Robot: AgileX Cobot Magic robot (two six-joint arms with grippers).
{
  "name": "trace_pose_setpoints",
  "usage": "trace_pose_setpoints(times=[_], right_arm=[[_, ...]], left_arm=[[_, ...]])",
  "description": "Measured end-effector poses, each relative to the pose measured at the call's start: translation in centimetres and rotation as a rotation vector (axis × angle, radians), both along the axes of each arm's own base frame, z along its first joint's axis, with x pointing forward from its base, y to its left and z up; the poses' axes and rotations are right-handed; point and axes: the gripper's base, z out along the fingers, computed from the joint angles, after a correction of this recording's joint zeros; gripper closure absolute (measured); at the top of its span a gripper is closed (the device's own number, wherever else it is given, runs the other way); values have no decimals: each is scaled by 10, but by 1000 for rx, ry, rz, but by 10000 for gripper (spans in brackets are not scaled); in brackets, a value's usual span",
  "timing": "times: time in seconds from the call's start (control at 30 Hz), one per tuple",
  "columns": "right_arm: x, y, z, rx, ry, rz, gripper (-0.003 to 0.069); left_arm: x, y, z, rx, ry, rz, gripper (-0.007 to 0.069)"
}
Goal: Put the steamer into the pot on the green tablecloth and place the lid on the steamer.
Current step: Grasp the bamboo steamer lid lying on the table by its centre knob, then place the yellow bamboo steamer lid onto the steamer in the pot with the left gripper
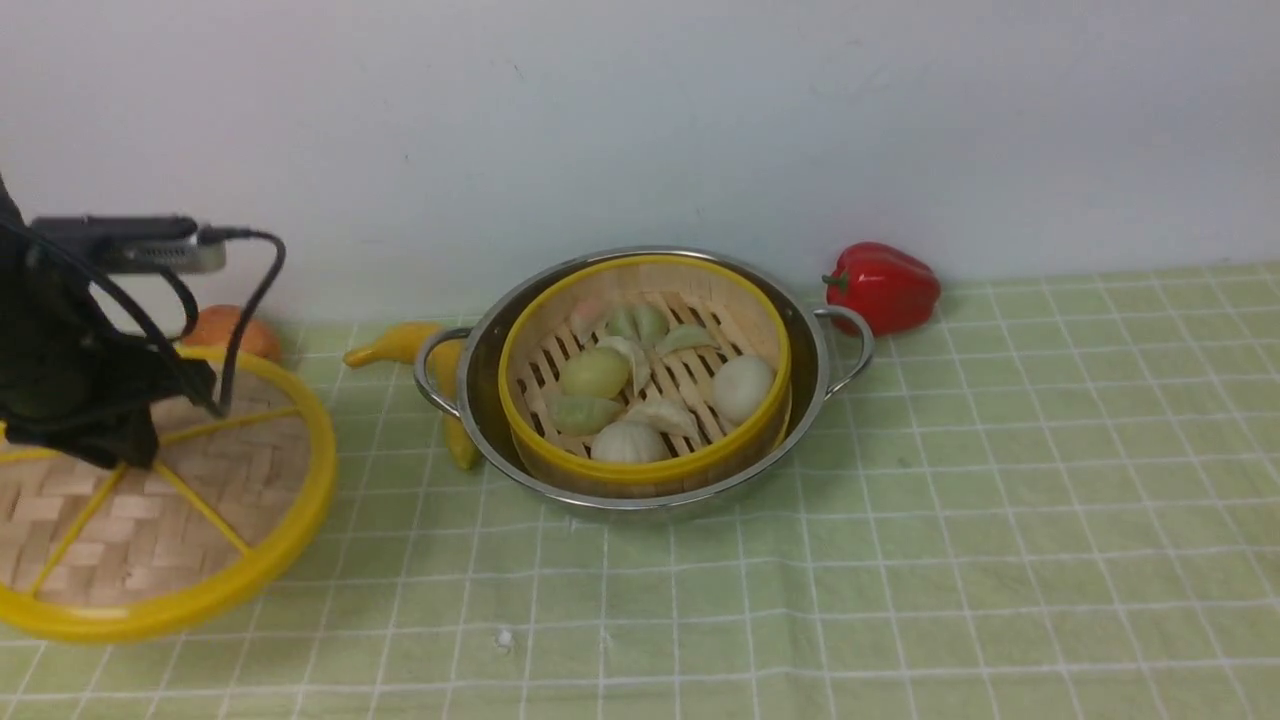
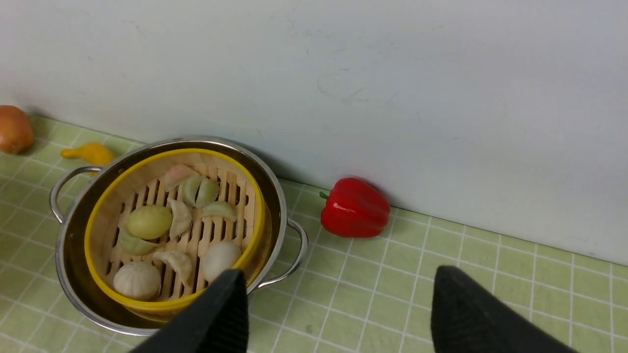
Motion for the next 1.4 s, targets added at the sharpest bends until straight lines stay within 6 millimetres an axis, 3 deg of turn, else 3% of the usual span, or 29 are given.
trace_pose_setpoints(times=[0.07,0.13,0.23,0.27,0.33,0.37,0.43,0.47,0.53,0.83,1.27,1.4], right_arm=[[0,0,0,0,0,0,169],[0,0,0,0,0,0,169],[0,0,0,0,0,0,169],[0,0,0,0,0,0,169],[0,0,0,0,0,0,169],[0,0,0,0,0,0,169],[0,0,0,0,0,0,169],[0,0,0,0,0,0,169],[0,0,0,0,0,0,169],[0,0,0,0,0,0,169],[0,0,0,0,1,0,169],[2,0,-1,1,7,-6,169]], left_arm=[[8,-21,26,4,-39,-57,508],[20,-58,50,4,-110,-160,508],[32,-92,61,-5,-156,-245,508],[43,-129,68,-15,-191,-334,508],[51,-148,64,-24,-190,-374,508],[61,-172,60,-35,-204,-419,508],[75,-201,47,-48,-204,-463,508],[77,-203,46,-49,-205,-465,508],[96,-227,26,-53,-203,-497,508],[117,-250,-23,-70,-132,-501,508],[118,-250,-28,-72,-119,-484,508],[109,-247,-25,-78,-93,-477,508]])
